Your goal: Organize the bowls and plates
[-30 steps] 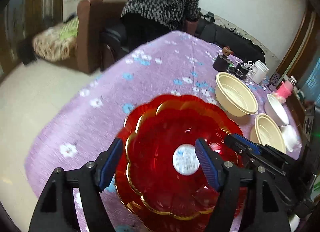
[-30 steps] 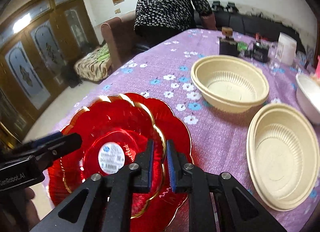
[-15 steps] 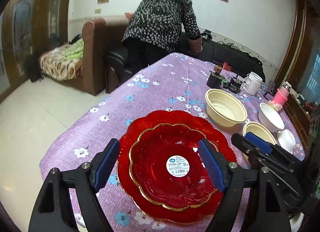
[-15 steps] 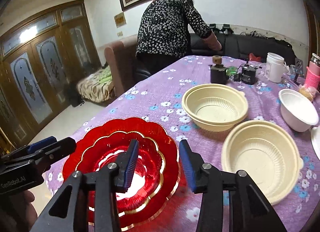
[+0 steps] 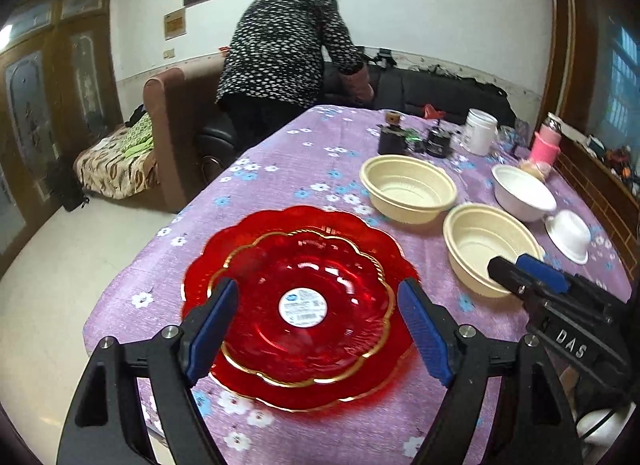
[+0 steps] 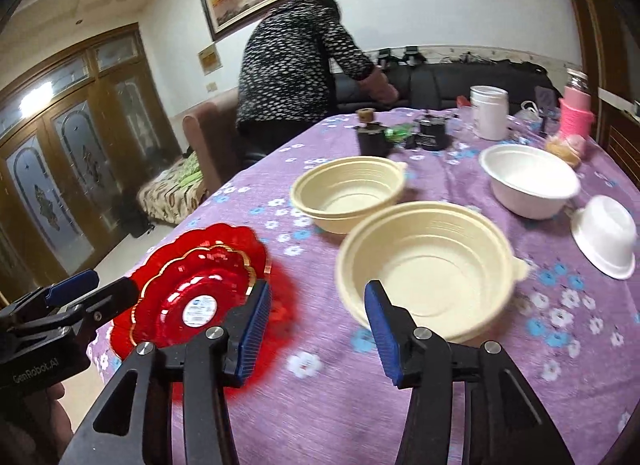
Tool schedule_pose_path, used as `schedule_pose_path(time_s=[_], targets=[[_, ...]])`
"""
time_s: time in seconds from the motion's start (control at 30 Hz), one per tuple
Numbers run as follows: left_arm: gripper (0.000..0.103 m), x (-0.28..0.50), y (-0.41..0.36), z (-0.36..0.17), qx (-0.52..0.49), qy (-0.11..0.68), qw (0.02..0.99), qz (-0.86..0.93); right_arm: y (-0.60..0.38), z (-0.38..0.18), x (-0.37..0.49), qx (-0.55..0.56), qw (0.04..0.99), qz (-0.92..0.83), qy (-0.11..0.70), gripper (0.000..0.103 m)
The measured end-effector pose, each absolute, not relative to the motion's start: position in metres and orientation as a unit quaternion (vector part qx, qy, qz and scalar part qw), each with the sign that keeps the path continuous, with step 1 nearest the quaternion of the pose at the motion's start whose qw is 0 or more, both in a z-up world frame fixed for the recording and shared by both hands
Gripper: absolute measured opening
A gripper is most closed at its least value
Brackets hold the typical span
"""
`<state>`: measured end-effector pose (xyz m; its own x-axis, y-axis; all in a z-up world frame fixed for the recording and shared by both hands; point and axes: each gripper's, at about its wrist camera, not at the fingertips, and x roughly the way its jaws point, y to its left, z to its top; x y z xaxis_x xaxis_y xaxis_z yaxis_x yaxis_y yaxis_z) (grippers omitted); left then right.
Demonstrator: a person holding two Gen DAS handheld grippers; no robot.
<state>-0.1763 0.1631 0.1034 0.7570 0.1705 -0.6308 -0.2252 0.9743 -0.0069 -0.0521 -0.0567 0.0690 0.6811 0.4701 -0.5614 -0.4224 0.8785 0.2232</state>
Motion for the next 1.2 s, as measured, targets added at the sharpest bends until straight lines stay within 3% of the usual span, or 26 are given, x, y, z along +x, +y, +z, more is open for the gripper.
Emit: schedule_pose_path(time_s=[0.83, 1.03, 1.2], targets=[[0.082, -0.158, 0.111, 0.092, -0.02, 0.373, 0.926, 0.06, -0.169, 0.064, -0.031, 0.09, 0.932, 0.146, 0.32, 0.058], [0.082, -0.156, 0.108, 0.094, -0.037, 0.371, 0.927, 0.041, -0.201, 0.059, -0.001, 0.153, 0.918, 0.13, 0.342, 0.057], [0.083, -0.155, 0.103, 0.098, -0.042, 0.363, 0.931, 0.019, -0.264, 0.078, 0.002, 0.211, 0.93, 0.07, 0.294, 0.058]])
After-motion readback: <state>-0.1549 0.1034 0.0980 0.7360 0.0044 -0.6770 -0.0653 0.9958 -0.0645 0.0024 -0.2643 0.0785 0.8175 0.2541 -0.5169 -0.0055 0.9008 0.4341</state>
